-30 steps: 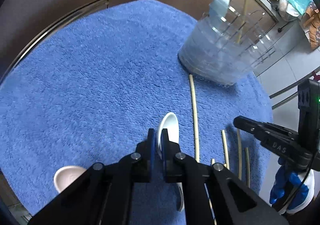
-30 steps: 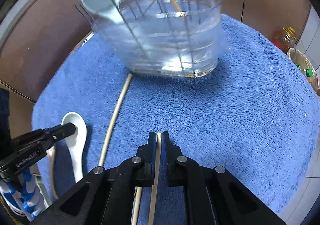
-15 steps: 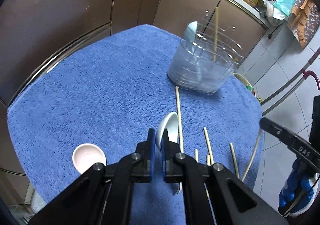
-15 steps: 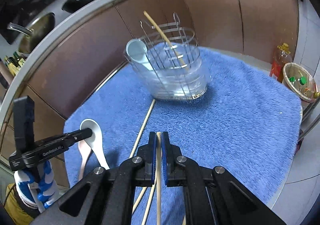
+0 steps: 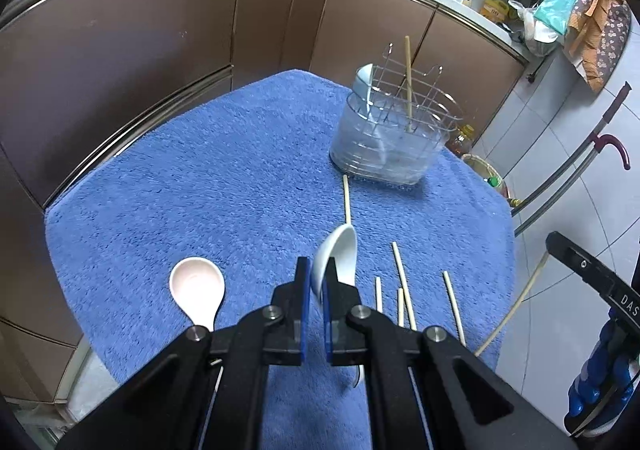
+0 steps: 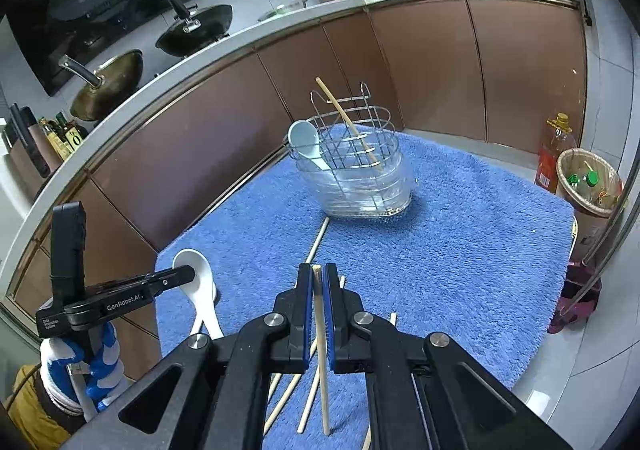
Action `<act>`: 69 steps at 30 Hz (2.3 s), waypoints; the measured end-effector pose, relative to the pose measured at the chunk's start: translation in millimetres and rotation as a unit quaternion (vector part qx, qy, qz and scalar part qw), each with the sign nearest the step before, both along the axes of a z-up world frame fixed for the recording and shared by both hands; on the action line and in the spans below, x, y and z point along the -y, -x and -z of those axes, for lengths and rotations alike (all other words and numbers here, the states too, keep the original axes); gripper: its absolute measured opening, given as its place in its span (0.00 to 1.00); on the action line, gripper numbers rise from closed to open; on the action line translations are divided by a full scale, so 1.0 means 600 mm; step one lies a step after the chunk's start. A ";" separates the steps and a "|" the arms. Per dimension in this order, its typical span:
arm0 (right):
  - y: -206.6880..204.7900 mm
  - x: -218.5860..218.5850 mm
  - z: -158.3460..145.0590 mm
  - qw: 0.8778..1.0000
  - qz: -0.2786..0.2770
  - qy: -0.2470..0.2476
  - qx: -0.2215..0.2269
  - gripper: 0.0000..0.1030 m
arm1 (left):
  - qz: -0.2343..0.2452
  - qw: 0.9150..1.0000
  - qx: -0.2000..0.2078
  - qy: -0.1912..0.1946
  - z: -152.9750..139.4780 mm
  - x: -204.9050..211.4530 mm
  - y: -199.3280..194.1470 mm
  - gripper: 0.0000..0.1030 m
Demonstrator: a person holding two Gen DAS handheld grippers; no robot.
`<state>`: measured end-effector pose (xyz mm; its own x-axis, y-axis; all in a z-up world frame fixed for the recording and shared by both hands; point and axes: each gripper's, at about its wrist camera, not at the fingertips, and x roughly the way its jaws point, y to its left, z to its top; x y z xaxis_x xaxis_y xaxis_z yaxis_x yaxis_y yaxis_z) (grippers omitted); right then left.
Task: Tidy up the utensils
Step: 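Lift the white spoon with the left gripper while the right lifts the chopstick toward the holder, then lower the spoon into the holder and open the left gripper while the right releases the chopstick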
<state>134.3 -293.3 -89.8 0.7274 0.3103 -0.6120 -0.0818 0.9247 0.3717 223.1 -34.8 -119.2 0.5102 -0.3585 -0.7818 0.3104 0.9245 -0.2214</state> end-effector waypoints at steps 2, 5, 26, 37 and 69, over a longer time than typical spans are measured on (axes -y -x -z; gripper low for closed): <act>0.010 0.001 -0.008 1.000 0.000 -0.001 0.007 0.05 | 0.000 1.000 0.005 0.001 -0.008 -0.003 0.012 0.04; 0.024 -0.001 -0.021 1.000 -0.001 -0.001 0.019 0.05 | -0.001 1.000 0.011 0.002 -0.018 -0.007 0.026 0.04; 0.044 0.002 -0.058 0.998 -0.002 0.001 0.063 0.05 | -0.016 0.999 0.022 0.040 -0.031 -0.019 0.031 0.04; 0.015 0.024 -0.085 0.997 0.010 0.013 0.081 0.05 | -0.013 0.997 0.043 0.068 -0.076 0.007 -0.026 0.04; -0.232 0.075 -0.129 0.980 0.066 0.055 0.179 0.05 | -0.045 0.975 0.217 0.021 -0.112 0.286 -0.262 0.05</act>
